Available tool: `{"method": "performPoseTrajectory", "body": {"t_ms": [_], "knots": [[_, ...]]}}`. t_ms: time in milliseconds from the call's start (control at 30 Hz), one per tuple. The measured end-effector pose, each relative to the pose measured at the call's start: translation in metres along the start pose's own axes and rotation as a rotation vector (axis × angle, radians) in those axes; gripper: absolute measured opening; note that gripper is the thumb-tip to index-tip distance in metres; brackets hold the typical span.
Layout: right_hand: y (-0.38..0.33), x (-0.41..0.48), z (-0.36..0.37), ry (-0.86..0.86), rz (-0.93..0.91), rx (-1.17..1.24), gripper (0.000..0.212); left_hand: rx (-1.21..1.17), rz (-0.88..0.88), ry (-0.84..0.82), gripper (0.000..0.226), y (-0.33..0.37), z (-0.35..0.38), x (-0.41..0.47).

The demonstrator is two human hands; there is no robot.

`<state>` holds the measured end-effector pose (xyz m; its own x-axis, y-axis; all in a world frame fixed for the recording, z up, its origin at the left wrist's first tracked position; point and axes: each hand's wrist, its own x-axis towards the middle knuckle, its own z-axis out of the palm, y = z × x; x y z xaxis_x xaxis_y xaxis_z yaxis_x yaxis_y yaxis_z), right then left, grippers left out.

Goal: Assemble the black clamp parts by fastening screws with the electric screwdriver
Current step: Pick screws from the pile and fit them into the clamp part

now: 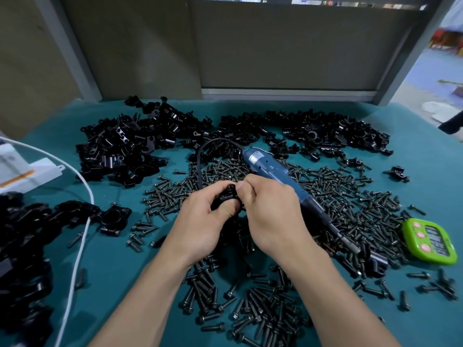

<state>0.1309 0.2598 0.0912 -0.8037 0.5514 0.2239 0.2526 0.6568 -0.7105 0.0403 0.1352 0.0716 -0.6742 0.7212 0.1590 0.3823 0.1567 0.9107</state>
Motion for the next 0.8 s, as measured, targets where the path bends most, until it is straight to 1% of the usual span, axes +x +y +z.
{"method": "performPoseTrajectory", "body": {"t_ms": [67, 133, 200, 300, 433, 567, 700, 800], "knots": [[0.001, 0.001, -0.006, -0.045, -0.01, 0.066, 0.043, 0.009, 0.017, 0.003, 0.03, 0.001, -0.002, 0.0], [0.002, 0.001, -0.014, -0.126, -0.049, 0.145, 0.035, 0.009, 0.03, -0.002, 0.027, 0.0, -0.004, 0.001], [0.002, 0.0, -0.017, -0.158, -0.074, 0.144, 0.026, -0.007, 0.042, -0.011, 0.027, 0.0, -0.005, 0.001], [0.002, 0.0, -0.014, -0.103, -0.073, 0.125, 0.023, -0.042, 0.053, -0.019, 0.034, 0.001, -0.005, 0.0], [0.002, 0.0, -0.014, -0.028, -0.083, 0.15, 0.02, -0.036, 0.07, -0.026, 0.034, 0.0, -0.006, 0.001], [0.003, -0.001, -0.013, 0.011, -0.093, 0.12, 0.013, -0.052, 0.039, -0.049, 0.036, -0.002, -0.006, 0.001], [0.006, 0.0, -0.018, 0.03, -0.132, 0.097, 0.018, -0.131, -0.013, -0.097, 0.03, -0.008, -0.003, 0.004], [0.008, 0.002, -0.024, 0.021, -0.154, 0.138, 0.022, -0.194, -0.062, -0.132, 0.029, -0.009, -0.002, 0.005]]}}
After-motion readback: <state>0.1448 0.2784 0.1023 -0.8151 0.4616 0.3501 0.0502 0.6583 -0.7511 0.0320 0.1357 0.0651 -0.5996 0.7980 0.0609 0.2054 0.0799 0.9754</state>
